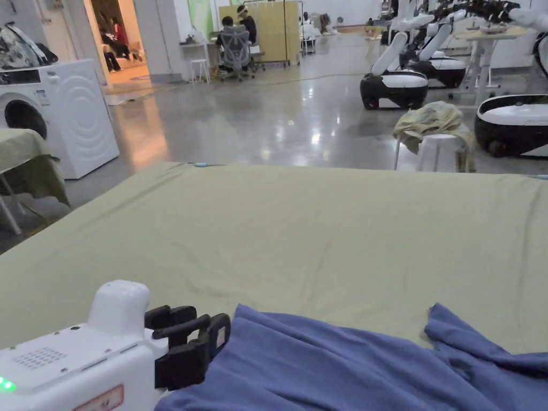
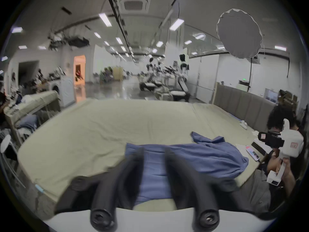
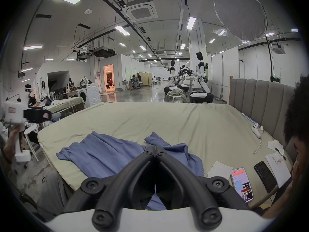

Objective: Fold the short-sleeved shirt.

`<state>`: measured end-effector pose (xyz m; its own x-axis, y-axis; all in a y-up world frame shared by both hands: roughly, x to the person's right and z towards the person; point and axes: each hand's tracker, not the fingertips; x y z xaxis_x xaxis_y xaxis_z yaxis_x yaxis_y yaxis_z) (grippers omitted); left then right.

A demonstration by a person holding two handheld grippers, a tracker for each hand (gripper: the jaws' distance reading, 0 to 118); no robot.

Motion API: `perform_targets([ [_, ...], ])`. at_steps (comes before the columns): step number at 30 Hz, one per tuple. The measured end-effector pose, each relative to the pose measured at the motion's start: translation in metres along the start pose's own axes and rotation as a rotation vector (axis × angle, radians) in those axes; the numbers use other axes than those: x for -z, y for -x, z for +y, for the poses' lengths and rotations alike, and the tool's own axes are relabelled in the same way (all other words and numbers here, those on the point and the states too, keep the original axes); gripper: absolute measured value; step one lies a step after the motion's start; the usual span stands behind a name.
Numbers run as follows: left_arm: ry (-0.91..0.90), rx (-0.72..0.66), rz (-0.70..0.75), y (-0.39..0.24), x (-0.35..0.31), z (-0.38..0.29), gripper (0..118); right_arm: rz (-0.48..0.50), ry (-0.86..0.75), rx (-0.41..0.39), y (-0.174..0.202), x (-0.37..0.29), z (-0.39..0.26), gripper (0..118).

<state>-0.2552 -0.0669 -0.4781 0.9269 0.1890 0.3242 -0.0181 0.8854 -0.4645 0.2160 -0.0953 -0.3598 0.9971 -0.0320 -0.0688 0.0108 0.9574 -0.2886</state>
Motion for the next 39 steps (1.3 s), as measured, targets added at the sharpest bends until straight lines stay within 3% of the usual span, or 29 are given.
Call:
perform_targets([
  [1, 0.049, -0.021, -0.014, 0.01, 0.019, 0.008, 43, 0.001, 0.003, 0.007, -0.002, 0.0, -0.001, 0],
  [2, 0.112, -0.055, -0.017, 0.02, 0.042, 0.017, 51, 0.002, 0.006, 0.015, -0.004, 0.0, -0.003, 0],
  [7, 0.277, -0.121, 0.154, 0.065, 0.16, 0.039, 52, -0.01, 0.03, 0.065, -0.018, 0.003, -0.016, 0],
  [11, 0.474, -0.311, 0.13, 0.096, 0.237, 0.041, 52, -0.046, 0.061, 0.069, -0.031, 0.005, -0.026, 0],
  [15, 0.564, -0.149, 0.203, 0.085, 0.284, 0.037, 52, -0.091, 0.103, 0.098, -0.049, 0.01, -0.036, 0],
  [19, 0.633, -0.122, 0.22, 0.078, 0.31, 0.025, 52, -0.127, 0.135, 0.141, -0.063, 0.014, -0.044, 0],
  [23, 0.651, -0.121, 0.217, 0.081, 0.314, 0.021, 51, -0.146, 0.157, 0.133, -0.068, 0.013, -0.048, 0],
  [26, 0.652, -0.095, 0.202, 0.08, 0.312, 0.018, 42, -0.148, 0.163, 0.136, -0.069, 0.013, -0.051, 0],
  [27, 0.67, -0.108, 0.188, 0.08, 0.315, 0.014, 16, -0.146, 0.164, 0.141, -0.069, 0.013, -0.051, 0],
  [28, 0.655, -0.117, 0.205, 0.082, 0.315, 0.009, 9, -0.141, 0.167, 0.148, -0.069, 0.013, -0.051, 0],
  [35, 0.652, -0.135, 0.189, 0.087, 0.319, 0.009, 6, -0.144, 0.191, 0.147, -0.06, 0.005, -0.045, 0],
  [37, 0.648, -0.058, 0.177, 0.086, 0.318, 0.015, 6, -0.154, 0.205, 0.137, -0.057, 0.002, -0.045, 0],
  [39, 0.648, -0.069, 0.182, 0.086, 0.318, 0.013, 5, -0.161, 0.21, 0.141, -0.055, 0.001, -0.046, 0],
])
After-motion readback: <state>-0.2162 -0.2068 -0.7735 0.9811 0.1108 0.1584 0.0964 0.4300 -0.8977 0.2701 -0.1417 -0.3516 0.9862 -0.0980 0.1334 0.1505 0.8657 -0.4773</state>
